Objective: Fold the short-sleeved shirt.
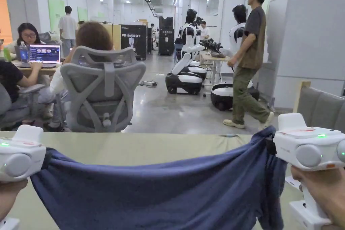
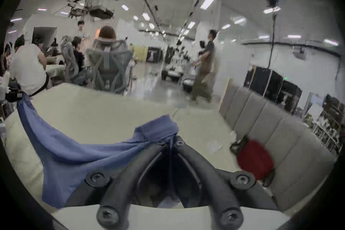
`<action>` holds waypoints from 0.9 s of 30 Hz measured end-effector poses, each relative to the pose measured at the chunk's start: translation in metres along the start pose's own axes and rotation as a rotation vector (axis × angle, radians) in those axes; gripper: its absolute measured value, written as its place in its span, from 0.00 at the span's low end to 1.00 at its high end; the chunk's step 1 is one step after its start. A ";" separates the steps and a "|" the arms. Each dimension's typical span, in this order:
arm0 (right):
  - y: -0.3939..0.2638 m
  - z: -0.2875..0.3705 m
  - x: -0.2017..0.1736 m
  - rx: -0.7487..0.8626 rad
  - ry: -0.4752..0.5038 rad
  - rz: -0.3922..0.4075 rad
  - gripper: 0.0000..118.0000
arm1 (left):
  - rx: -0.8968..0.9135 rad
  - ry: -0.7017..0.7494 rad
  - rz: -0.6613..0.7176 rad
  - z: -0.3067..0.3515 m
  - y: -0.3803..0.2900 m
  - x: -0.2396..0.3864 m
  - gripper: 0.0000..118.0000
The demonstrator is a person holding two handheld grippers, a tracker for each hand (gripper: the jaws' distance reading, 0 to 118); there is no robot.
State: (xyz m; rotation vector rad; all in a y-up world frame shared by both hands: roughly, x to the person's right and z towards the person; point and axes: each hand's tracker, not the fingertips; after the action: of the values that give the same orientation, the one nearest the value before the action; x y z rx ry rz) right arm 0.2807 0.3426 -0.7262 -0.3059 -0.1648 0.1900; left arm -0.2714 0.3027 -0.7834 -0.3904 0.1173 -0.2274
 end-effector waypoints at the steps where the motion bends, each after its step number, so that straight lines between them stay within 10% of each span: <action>1: 0.013 0.003 0.005 0.022 -0.024 0.003 0.01 | 0.012 0.008 0.009 0.004 0.010 -0.005 0.01; 14: 0.115 0.005 0.025 0.205 -0.167 -0.013 0.01 | 0.208 0.077 0.075 -0.004 0.132 -0.006 0.01; 27: -0.039 -0.074 0.017 -0.030 -0.130 -0.108 0.01 | -0.008 0.005 0.043 -0.071 0.016 0.044 0.01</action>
State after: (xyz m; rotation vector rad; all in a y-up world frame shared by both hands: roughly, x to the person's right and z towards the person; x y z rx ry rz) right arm 0.3175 0.2887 -0.7817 -0.3141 -0.3121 0.1003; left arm -0.2368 0.2810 -0.8582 -0.3945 0.1318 -0.1854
